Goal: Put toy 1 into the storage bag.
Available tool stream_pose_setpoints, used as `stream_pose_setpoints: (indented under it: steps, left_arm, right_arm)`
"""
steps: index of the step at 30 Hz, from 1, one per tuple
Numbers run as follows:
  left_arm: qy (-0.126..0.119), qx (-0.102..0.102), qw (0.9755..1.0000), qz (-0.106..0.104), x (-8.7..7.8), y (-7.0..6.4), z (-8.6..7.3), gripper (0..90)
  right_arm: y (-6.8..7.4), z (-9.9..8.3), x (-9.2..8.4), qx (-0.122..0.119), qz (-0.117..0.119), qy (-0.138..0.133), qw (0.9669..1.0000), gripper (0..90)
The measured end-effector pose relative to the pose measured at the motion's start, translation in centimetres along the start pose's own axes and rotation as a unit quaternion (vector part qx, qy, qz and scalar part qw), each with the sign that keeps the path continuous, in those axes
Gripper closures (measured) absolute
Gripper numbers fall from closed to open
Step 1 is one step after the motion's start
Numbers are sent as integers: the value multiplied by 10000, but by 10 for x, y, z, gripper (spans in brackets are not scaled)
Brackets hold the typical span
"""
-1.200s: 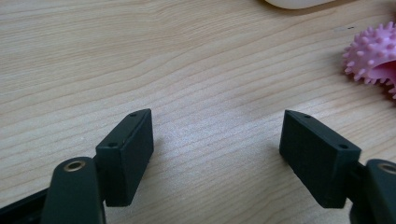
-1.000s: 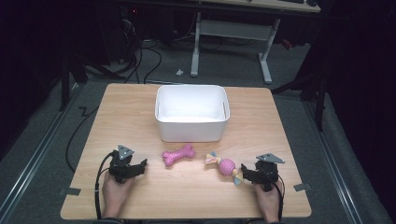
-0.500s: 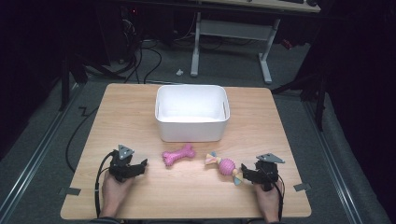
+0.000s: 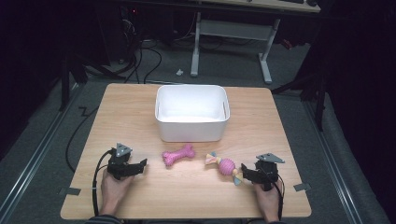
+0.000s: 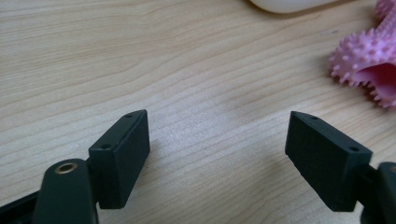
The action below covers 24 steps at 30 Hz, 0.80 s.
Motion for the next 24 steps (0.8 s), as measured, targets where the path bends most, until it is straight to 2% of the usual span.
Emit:
stream_pose_setpoints:
  steps: [5,15,24]
  left_arm:
    - [58,147,9998,-125,-6,-3,2,221]
    - [-132,329,9990,-286,-17,-14,15,223]
    - [-152,488,9980,-367,-22,-22,24,222]
  right_arm:
    - [0,0,0,0,1,0,10000,197]
    - [0,0,0,6,-2,-8,10000,200]
    - [1,0,0,11,-4,-8,10000,203]
Point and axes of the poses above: each handheld gripper's, and its own axes: x roughly forward along the jaws, z roughly out of its top, y roughly to its left, the point moved 4 cm from there along x, roughly forward along the jaws, and after that the axes turned 1 degree about z, right-handed, at the moved point
